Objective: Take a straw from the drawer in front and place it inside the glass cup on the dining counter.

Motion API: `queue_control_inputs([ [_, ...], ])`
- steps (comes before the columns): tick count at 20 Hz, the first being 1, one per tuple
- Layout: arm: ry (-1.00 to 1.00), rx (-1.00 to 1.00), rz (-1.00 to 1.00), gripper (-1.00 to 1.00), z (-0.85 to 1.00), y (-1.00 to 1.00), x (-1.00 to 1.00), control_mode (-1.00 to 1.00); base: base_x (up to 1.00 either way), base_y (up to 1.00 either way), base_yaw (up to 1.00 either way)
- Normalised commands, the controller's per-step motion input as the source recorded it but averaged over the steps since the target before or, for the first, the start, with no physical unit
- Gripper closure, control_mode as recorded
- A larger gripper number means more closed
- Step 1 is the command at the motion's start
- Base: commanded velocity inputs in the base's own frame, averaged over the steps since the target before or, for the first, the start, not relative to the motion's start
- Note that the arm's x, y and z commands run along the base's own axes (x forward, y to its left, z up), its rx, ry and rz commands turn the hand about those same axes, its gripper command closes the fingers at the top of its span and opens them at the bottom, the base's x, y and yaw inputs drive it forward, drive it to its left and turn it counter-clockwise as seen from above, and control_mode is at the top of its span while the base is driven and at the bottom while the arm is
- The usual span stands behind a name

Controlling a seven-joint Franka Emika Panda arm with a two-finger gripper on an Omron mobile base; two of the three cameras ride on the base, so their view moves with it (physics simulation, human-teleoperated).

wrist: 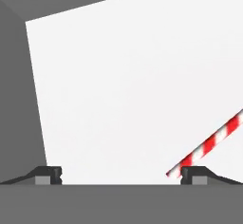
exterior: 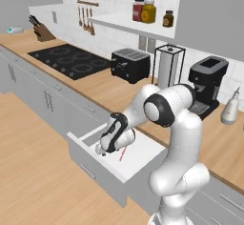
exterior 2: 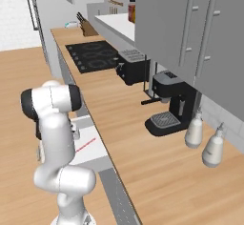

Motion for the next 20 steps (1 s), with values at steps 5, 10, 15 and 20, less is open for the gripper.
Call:
queue_control_inputs([
  [5, 0.0, 0.03, 0.0, -1.0, -0.14, 0.58, -0.07, -1.0, 0.0, 0.0, 0.0],
  [10, 0.0, 0.04, -0.01, -1.0, 0.1, 0.82, -0.49, -1.0, 0.0, 0.0, 0.0],
  [15, 0.0, 0.0, -0.26, -1.0, 0.4, -0.31, -0.14, -1.0, 0.0, 0.0, 0.0],
  [20, 0.0, -0.01, -0.29, -1.0, 0.09, -0.84, 0.05, -1.0, 0.0, 0.0, 0.0],
])
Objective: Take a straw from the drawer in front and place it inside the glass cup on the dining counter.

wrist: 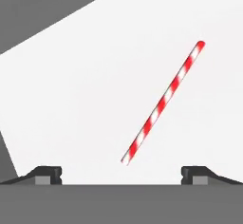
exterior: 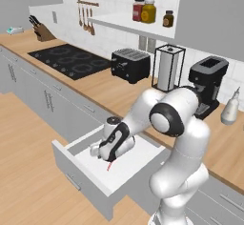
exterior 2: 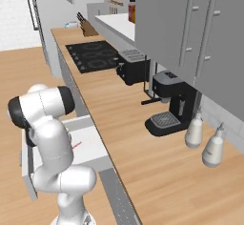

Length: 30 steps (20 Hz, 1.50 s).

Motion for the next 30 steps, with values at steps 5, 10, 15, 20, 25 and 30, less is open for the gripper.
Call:
queue_control_inputs([
  [5, 0.0, -0.03, -0.23, -1.0, 0.0, -0.64, 0.12, -1.0, 0.0, 0.0, 0.0],
  [10, 0.0, -0.08, -0.19, -1.0, -0.1, -0.42, 0.33, -1.0, 0.0, 0.0, 0.0],
  [15, 0.0, -0.01, -0.06, -1.0, -0.12, -0.03, 0.73, -1.0, 0.0, 0.0, 0.0],
  [20, 0.0, 0.0, -0.01, -1.0, -0.1, 0.08, 0.37, -1.0, 0.0, 0.0, 0.0],
  [25, 0.03, 0.0, -0.04, -1.0, -0.31, 0.16, 0.0, -1.0, 0.0, 0.0, 0.0],
  [30, 0.0, 0.0, -0.04, -1.0, -0.24, 0.0, 0.14, -1.0, 0.0, 0.0, 0.0],
])
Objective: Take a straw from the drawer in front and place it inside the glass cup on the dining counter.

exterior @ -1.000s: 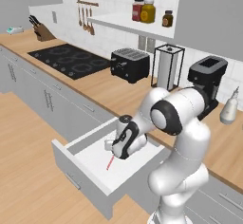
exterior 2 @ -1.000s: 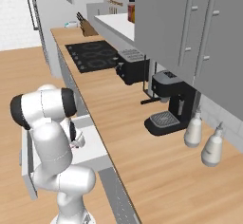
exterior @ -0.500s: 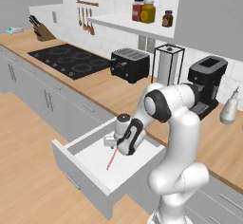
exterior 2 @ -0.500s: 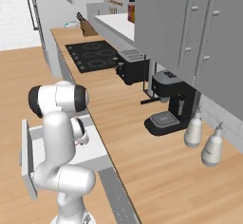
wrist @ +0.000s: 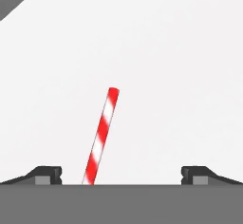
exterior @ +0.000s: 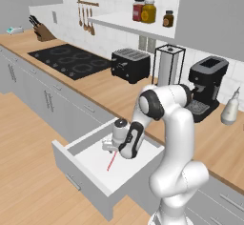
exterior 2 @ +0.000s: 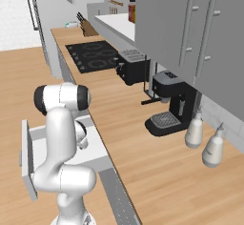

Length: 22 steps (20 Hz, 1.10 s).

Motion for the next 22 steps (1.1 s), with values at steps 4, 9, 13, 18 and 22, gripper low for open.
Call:
queue_control_inputs([
  [4, 0.01, 0.0, -0.03, -1.0, -0.33, 0.0, 0.27, -1.0, 0.0, 0.0, 0.0],
  [9, 0.0, 0.0, -0.01, -1.0, -0.31, 0.01, 0.15, -1.0, 0.0, 0.0, 0.0],
  [13, 0.0, 0.0, 0.0, 1.0, -0.34, 0.02, 0.0, -1.0, 0.0, 0.0, 0.0],
  [18, 0.04, 0.02, 0.0, 1.0, -0.41, 0.01, 0.0, -1.0, 0.0, 0.0, 0.0],
  [22, 0.05, 0.04, 0.0, 1.0, -0.37, 0.0, 0.0, -1.0, 0.0, 0.0, 0.0],
])
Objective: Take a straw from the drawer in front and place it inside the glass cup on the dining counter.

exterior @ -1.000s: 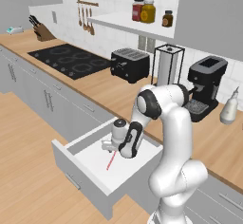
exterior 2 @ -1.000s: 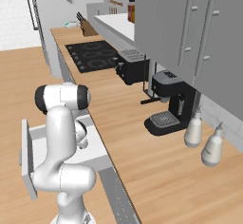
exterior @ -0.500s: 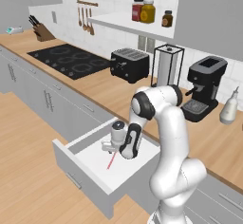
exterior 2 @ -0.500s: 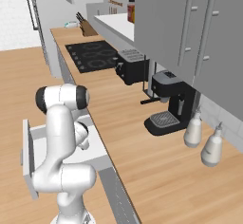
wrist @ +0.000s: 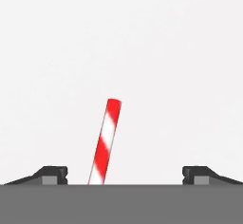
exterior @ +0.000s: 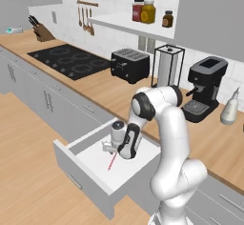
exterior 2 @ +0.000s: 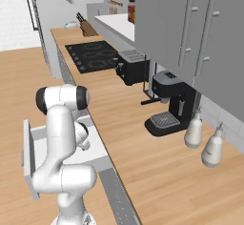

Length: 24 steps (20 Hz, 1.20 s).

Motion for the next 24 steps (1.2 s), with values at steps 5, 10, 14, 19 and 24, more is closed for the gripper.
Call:
queue_control_inputs([
  [5, 0.03, 0.03, 0.0, 1.0, -0.18, 0.0, 0.0, -1.0, 0.0, 0.0, 0.0],
  [10, 0.0, 0.02, 0.0, 1.0, 0.02, 0.0, 0.0, -1.0, 0.0, 0.0, 0.0],
  [14, 0.0, 0.04, 0.0, 1.0, 0.33, 0.0, 0.0, -1.0, 0.0, 0.0, 0.0],
  [19, 0.0, 0.06, 0.0, 1.0, 0.8, 0.0, -0.01, -1.0, 0.0, 0.0, 0.0],
  [24, -0.03, 0.03, -0.01, 1.0, 1.0, 0.0, -0.31, -1.0, 0.0, 0.0, 0.0],
])
